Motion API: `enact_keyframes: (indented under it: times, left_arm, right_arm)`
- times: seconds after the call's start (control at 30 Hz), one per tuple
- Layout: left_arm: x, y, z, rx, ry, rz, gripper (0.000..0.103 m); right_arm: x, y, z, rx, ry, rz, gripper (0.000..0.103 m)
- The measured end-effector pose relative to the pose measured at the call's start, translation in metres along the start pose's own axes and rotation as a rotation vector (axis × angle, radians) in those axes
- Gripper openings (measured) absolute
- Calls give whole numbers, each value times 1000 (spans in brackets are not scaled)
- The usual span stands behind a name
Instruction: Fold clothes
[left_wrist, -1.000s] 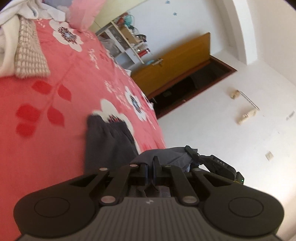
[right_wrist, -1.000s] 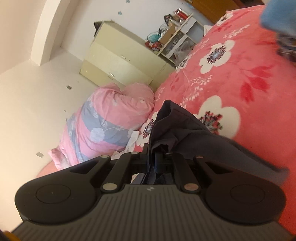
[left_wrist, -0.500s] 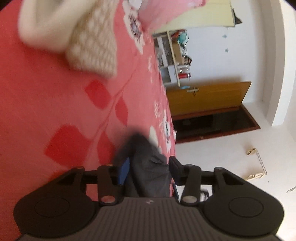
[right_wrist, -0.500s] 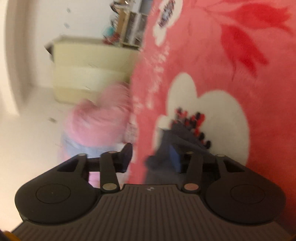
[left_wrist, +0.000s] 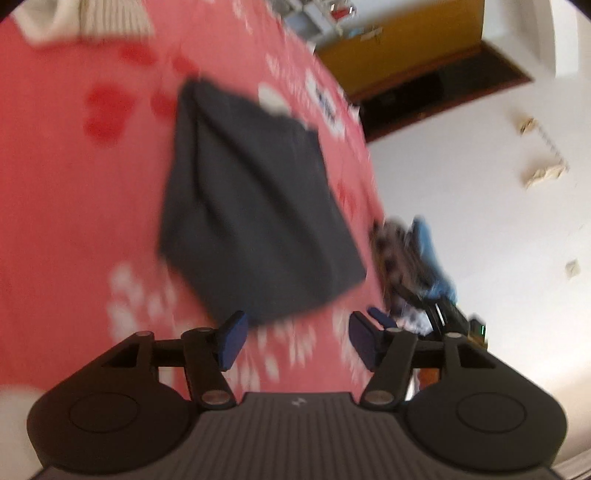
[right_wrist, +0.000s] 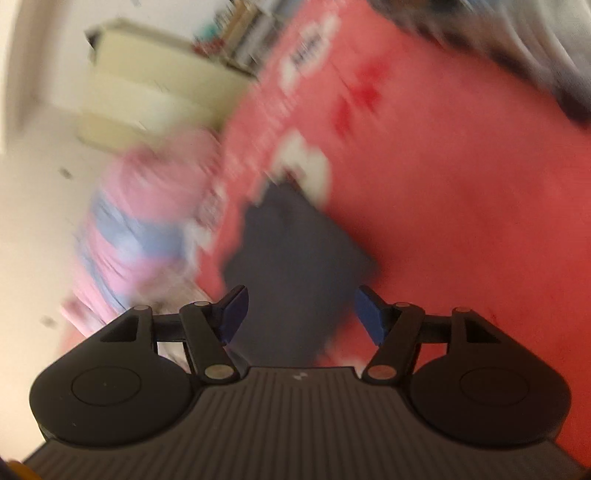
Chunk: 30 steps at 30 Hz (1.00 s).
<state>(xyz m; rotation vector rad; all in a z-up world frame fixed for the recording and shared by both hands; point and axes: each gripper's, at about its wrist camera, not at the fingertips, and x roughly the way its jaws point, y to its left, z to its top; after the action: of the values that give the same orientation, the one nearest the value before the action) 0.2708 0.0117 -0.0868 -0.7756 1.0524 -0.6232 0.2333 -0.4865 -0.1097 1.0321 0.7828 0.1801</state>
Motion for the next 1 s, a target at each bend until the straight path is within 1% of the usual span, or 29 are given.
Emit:
enact_keyframes:
  times: [0.03, 0.1, 0.13, 0.17, 0.23, 0.27, 0.33, 0.37, 0.4, 0.43, 0.47, 0.5, 0.57, 0.6, 0.63, 0.7, 0.77, 0.8, 0.87, 0.93, 1.0]
  left_arm:
    - [6, 1, -7, -17, 4, 16, 64]
    - [17, 3, -22, -51, 13, 48, 65]
    - [24, 8, -23, -87, 3, 62, 65]
    - [28, 12, -24, -114, -11, 71, 65]
    - [32, 15, -23, -138, -63, 48, 65]
    - [31, 17, -23, -146, -84, 48, 64]
    - [32, 19, -19, -161, -130, 43, 60]
    - [33, 21, -18, -169, -146, 48, 54]
    - [35, 22, -17, -171, -160, 52, 45]
    - [36, 24, -16, -172, -170, 56, 39]
    - [38, 26, -15, -173, -180, 61, 20]
    - [40, 28, -14, -174, -190, 65, 5]
    - [38, 30, -11, -190, -203, 42, 4]
    - [30, 27, -10, -180, -226, 24, 4]
    - [33, 16, -10, -171, -241, 4, 4]
    - [15, 8, -8, -160, -243, -39, 4]
    - [0, 1, -9, -133, -207, -41, 4]
    - [-9, -4, -12, -109, -173, -27, 3]
    - [-23, -16, -22, -50, -104, 8, 4]
    - [-46, -17, -46, -9, -36, 32, 4]
    - [-69, -17, -76, 37, 25, 61, 4]
  right_arm:
    - [7, -3, -9, -13, 26, -30, 64]
    - [21, -8, -17, -14, 45, -71, 64]
    - [30, -8, -18, -22, 47, -80, 64]
    - [38, -8, -16, -30, 32, -78, 64]
    - [50, -5, -9, -26, 8, -58, 64]
    - [54, -4, -5, -20, 4, -44, 63]
    - [64, -9, 5, 21, -6, -13, 58]
    - [69, -12, 10, 42, -11, 1, 51]
    - [73, -15, 14, 63, -17, 15, 38]
    - [78, -17, 19, 80, -23, 26, 29]
    - [82, -20, 21, 89, -25, 35, 17]
    - [87, -24, 23, 106, -33, 50, 12]
    - [88, -30, 19, 148, -70, 95, 10]
    - [84, -30, 16, 150, -66, 114, 9]
    - [79, -28, 13, 161, -85, 129, 9]
    - [67, -22, 5, 152, -96, 152, 8]
    - [48, -13, -9, 152, -120, 170, 8]
    - [38, -11, -16, 153, -127, 176, 8]
    - [12, -13, -40, 161, -142, 196, 8]
    - [-20, -20, -71, 182, -158, 211, 8]
    - [-49, -29, -106, 190, -172, 197, 8]
